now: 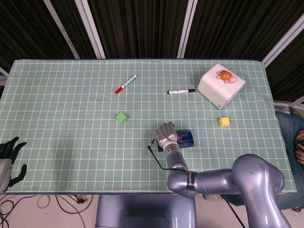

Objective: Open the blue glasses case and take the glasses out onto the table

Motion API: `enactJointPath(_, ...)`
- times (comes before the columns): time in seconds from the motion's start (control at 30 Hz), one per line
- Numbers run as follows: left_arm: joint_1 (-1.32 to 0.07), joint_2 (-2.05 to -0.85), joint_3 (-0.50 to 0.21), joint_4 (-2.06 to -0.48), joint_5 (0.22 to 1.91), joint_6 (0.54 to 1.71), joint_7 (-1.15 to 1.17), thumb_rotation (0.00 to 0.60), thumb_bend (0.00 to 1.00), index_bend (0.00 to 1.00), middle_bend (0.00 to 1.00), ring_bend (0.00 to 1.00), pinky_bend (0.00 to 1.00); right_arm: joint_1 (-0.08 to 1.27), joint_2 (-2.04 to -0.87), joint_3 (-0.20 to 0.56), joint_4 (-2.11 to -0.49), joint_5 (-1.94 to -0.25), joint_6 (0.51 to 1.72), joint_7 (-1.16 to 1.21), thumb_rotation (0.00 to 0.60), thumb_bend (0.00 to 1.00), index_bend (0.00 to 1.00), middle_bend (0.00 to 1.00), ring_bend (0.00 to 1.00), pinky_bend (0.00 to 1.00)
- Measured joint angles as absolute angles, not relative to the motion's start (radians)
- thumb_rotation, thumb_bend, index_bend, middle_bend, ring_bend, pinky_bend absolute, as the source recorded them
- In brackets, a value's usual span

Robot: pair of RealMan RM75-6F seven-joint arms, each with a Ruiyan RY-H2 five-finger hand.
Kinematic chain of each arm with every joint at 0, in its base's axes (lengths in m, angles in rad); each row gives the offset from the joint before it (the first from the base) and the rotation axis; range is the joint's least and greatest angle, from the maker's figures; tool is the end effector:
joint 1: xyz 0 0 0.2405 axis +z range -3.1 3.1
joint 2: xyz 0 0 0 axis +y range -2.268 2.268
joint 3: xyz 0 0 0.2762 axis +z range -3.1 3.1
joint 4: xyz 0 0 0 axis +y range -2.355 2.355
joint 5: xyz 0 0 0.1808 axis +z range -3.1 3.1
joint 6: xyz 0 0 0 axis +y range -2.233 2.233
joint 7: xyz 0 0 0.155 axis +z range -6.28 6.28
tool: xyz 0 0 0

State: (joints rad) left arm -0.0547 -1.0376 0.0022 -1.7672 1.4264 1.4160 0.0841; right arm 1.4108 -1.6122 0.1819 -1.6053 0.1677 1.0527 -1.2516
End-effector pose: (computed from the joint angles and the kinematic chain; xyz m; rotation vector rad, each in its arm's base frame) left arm -0.3177 0.1687 0.1947 -1.3848 -1.0365 -0.7621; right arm -0.0370 -0.3879 -0.0376 2.0413 -0.7938 0.1724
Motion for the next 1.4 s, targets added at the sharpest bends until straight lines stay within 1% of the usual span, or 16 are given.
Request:
enactJointPath(0.1, -0.055, -1.037, 0.002, -1.768, 1.425, 1.415, 0.084, 0.600, 0.47, 0.12, 0.00, 0.00, 0.02, 1.404, -1.619, 0.184, -1.597, 0.161, 1.050, -1.239, 0.600, 0.50, 0.21, 0.12, 0.20, 0.23)
enactJointPath(0.27, -0.055, -1.037, 0.002, -1.768, 1.424, 1.414, 0.085, 0.600, 0.47, 0.12, 0.00, 0.00, 0.02, 1.395, -1.630, 0.185, -1.586, 0.131, 1.058, -1.219, 0.600, 0.49, 0.18, 0.09, 0.20, 0.23)
enactJointPath(0.5, -0.055, -1.038, 0.002, -1.767, 1.425, 1.415, 0.085, 0.600, 0.47, 0.12, 0.00, 0.00, 0.02, 1.376, -1.654, 0.186, -1.569, 0.095, 1.094, -1.188, 0.600, 0.48, 0.18, 0.09, 0.21, 0.23)
enactJointPath(0.67, -0.055, -1.039, 0.002, -1.765, 1.430, 1.418, 0.085, 0.600, 0.47, 0.12, 0.00, 0.00, 0.02, 1.361, -1.675, 0.190, -1.547, 0.051, 1.132, -1.159, 0.600, 0.42, 0.18, 0.10, 0.20, 0.23)
enactJointPath(0.8, -0.055, -1.040, 0.002, -1.763, 1.429, 1.417, 0.087, 0.600, 0.47, 0.12, 0.00, 0.00, 0.02, 1.340, -1.694, 0.193, -1.526, -0.037, 1.179, -1.103, 0.600, 0.40, 0.18, 0.10, 0.19, 0.23)
enactJointPath(0.97, -0.055, -1.041, 0.003, -1.762, 1.431, 1.418, 0.089, 0.600, 0.47, 0.13, 0.00, 0.00, 0.02, 1.278, -1.706, 0.205, -1.509, -0.164, 1.245, -0.996, 0.600, 0.39, 0.18, 0.10, 0.19, 0.23)
enactJointPath(1.17, -0.054, -1.043, 0.004, -1.763, 1.432, 1.419, 0.093, 0.600, 0.47, 0.13, 0.00, 0.00, 0.02, 1.210, -1.679, 0.216, -1.513, -0.210, 1.265, -0.946, 0.600, 0.38, 0.17, 0.10, 0.19, 0.23)
enactJointPath(1.4, -0.054, -1.044, 0.002, -1.760, 1.432, 1.423, 0.095, 0.600, 0.47, 0.13, 0.00, 0.00, 0.02, 1.151, -1.657, 0.221, -1.497, -0.239, 1.244, -0.912, 0.600, 0.37, 0.18, 0.10, 0.17, 0.23)
